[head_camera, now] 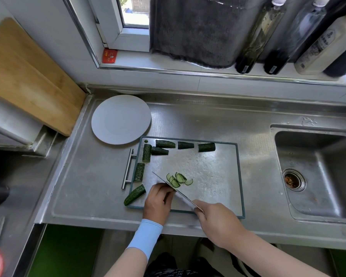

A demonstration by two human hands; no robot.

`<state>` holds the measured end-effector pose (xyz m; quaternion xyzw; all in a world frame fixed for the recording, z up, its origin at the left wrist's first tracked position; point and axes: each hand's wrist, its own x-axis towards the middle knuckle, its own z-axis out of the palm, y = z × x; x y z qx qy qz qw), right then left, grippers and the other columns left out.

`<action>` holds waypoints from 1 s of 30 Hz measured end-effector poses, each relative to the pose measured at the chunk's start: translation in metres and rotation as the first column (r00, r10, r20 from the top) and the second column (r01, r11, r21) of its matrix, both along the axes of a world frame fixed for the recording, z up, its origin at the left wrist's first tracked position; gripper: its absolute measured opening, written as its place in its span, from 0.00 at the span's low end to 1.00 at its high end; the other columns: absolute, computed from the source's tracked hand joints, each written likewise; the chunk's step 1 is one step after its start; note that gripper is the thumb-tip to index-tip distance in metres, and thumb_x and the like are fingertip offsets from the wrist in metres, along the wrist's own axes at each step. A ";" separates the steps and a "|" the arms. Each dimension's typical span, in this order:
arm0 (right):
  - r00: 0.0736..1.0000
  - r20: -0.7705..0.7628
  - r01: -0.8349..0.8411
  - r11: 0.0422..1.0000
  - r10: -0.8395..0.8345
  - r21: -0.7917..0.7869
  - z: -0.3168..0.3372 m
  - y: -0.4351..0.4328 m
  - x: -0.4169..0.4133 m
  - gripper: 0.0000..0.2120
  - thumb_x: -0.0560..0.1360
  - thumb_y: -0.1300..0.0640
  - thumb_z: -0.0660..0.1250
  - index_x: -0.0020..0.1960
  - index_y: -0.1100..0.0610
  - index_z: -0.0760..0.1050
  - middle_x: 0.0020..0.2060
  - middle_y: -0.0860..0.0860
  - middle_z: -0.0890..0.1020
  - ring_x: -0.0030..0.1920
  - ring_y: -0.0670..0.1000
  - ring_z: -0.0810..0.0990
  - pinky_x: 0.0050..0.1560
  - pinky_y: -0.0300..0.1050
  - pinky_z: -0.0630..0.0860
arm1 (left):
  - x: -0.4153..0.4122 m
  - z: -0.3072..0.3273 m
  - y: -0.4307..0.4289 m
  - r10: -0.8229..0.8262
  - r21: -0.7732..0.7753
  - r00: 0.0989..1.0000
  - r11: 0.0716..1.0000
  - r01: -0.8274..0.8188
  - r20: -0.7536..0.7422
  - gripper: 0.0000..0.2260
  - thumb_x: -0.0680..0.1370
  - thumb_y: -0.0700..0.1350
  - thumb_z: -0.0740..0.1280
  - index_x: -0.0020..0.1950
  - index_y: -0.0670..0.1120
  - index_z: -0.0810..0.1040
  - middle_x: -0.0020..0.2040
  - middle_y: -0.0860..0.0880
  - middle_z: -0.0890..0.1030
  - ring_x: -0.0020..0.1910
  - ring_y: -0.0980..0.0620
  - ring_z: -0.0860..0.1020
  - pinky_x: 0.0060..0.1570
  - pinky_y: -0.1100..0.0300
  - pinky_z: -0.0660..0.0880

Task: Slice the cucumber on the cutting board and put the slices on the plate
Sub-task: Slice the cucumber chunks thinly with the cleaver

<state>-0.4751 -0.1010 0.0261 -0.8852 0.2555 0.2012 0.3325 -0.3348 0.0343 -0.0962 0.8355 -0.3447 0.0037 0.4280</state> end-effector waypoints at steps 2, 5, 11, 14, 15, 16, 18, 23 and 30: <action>1.000 -0.003 0.011 1.000 -0.011 0.004 -0.001 0.001 0.001 0.11 0.85 0.50 0.53 0.55 0.45 0.74 0.32 0.47 0.75 0.31 0.47 0.71 0.32 0.40 0.66 | 0.000 -0.001 0.000 0.004 -0.004 1.000 1.000 -0.004 -0.007 0.05 0.74 0.42 0.69 0.44 0.41 0.82 0.45 0.47 0.80 0.47 0.51 0.77 0.52 0.71 0.69; 1.000 -0.014 0.020 1.000 -0.020 0.018 -0.003 0.002 0.005 0.11 0.85 0.51 0.53 0.52 0.47 0.73 0.32 0.47 0.75 0.31 0.47 0.70 0.32 0.41 0.65 | 0.000 -0.002 0.000 0.000 0.004 1.000 1.000 0.000 -0.010 0.02 0.72 0.38 0.73 0.44 0.41 0.82 0.44 0.47 0.80 0.47 0.51 0.77 0.52 0.70 0.69; 0.999 -0.040 0.033 0.999 -0.032 0.038 -0.012 0.006 0.027 0.10 0.83 0.54 0.54 0.44 0.47 0.68 0.32 0.47 0.74 0.34 0.52 0.72 0.32 0.44 0.65 | -0.001 -0.001 0.001 -0.009 0.027 1.000 1.000 0.010 -0.009 0.05 0.75 0.43 0.69 0.44 0.41 0.82 0.44 0.48 0.80 0.47 0.51 0.77 0.51 0.71 0.69; 0.999 -0.030 0.035 0.999 -0.034 0.042 -0.014 0.007 0.037 0.10 0.82 0.54 0.53 0.44 0.46 0.69 0.32 0.47 0.74 0.36 0.53 0.72 0.36 0.46 0.68 | -0.001 0.001 0.002 -0.011 0.032 1.000 0.999 0.011 0.002 0.06 0.75 0.43 0.68 0.44 0.42 0.82 0.44 0.48 0.80 0.47 0.51 0.77 0.52 0.70 0.69; 0.999 -0.028 0.032 0.999 -0.031 0.040 -0.014 0.007 0.038 0.10 0.82 0.54 0.53 0.44 0.46 0.69 0.32 0.47 0.73 0.36 0.53 0.72 0.37 0.46 0.69 | -0.001 0.002 0.002 -0.017 0.028 1.000 0.999 0.017 0.010 0.06 0.75 0.43 0.68 0.45 0.41 0.83 0.45 0.48 0.80 0.48 0.51 0.77 0.52 0.70 0.69; 0.999 -0.027 0.028 0.999 -0.027 0.038 -0.014 0.007 0.038 0.10 0.82 0.54 0.53 0.44 0.46 0.69 0.31 0.46 0.72 0.36 0.53 0.72 0.38 0.46 0.69 | -0.001 0.002 0.003 -0.025 0.024 1.000 0.999 0.024 0.019 0.06 0.75 0.42 0.68 0.45 0.41 0.83 0.45 0.48 0.81 0.48 0.51 0.78 0.53 0.70 0.70; 0.999 -0.024 0.024 0.999 -0.023 0.041 -0.014 0.007 0.038 0.10 0.82 0.54 0.53 0.45 0.45 0.68 0.31 0.45 0.72 0.35 0.53 0.72 0.38 0.46 0.69 | 0.000 0.003 0.004 -0.045 0.014 0.999 0.999 0.045 0.030 0.05 0.75 0.41 0.68 0.46 0.41 0.83 0.46 0.48 0.80 0.49 0.52 0.77 0.53 0.68 0.71; 1.000 -0.014 0.022 0.999 -0.021 0.038 -0.012 0.006 0.036 0.10 0.83 0.54 0.53 0.46 0.47 0.70 0.31 0.46 0.73 0.33 0.50 0.71 0.36 0.46 0.68 | 0.001 0.003 0.005 -0.041 0.021 0.999 0.999 0.040 0.020 0.05 0.76 0.42 0.68 0.46 0.42 0.83 0.45 0.48 0.79 0.47 0.51 0.77 0.49 0.65 0.73; 0.999 0.014 0.030 0.999 -0.030 0.016 -0.007 0.009 0.016 0.10 0.84 0.51 0.53 0.51 0.47 0.72 0.32 0.49 0.77 0.33 0.51 0.73 0.36 0.47 0.71 | 0.001 0.004 0.005 -0.006 0.024 1.000 1.000 0.006 -0.006 0.06 0.75 0.44 0.68 0.45 0.42 0.83 0.45 0.47 0.80 0.48 0.52 0.77 0.53 0.70 0.70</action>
